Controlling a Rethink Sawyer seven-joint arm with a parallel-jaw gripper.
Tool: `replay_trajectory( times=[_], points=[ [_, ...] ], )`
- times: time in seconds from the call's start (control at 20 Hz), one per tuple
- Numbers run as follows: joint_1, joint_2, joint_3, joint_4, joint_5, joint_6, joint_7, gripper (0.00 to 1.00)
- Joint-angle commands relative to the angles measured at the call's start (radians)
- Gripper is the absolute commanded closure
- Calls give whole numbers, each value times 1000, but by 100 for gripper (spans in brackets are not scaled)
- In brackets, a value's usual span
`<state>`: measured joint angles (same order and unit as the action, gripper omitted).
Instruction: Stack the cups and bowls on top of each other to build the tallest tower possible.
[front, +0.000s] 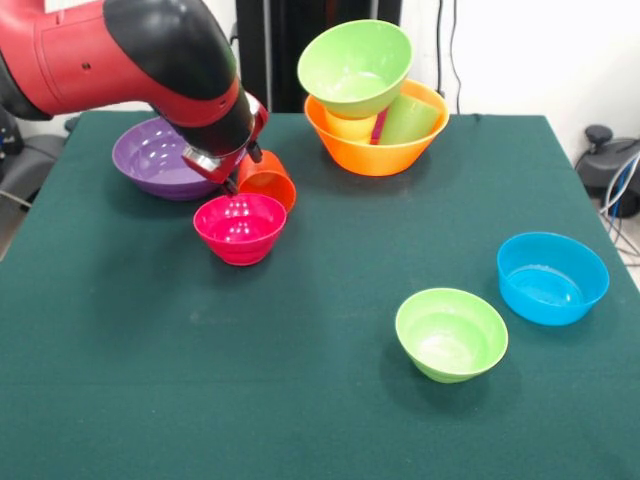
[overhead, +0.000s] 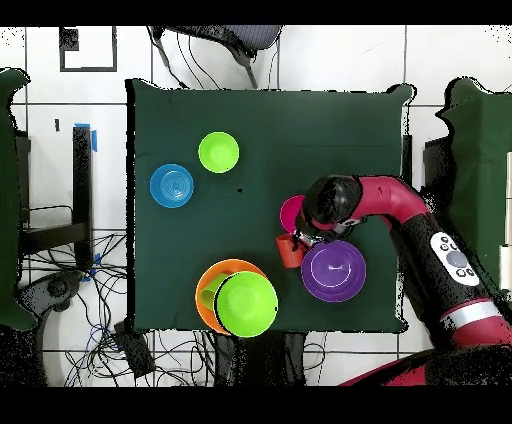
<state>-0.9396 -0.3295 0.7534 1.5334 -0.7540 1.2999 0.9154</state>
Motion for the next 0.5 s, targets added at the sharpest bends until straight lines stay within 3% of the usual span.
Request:
replay_trajectory(
  times=[0.05,0.5],
  points=[
    [30,42,-65,-63,-39,10,-134,0],
    [23,-24,-23,-36,-73,-91,-134,0]
  ],
)
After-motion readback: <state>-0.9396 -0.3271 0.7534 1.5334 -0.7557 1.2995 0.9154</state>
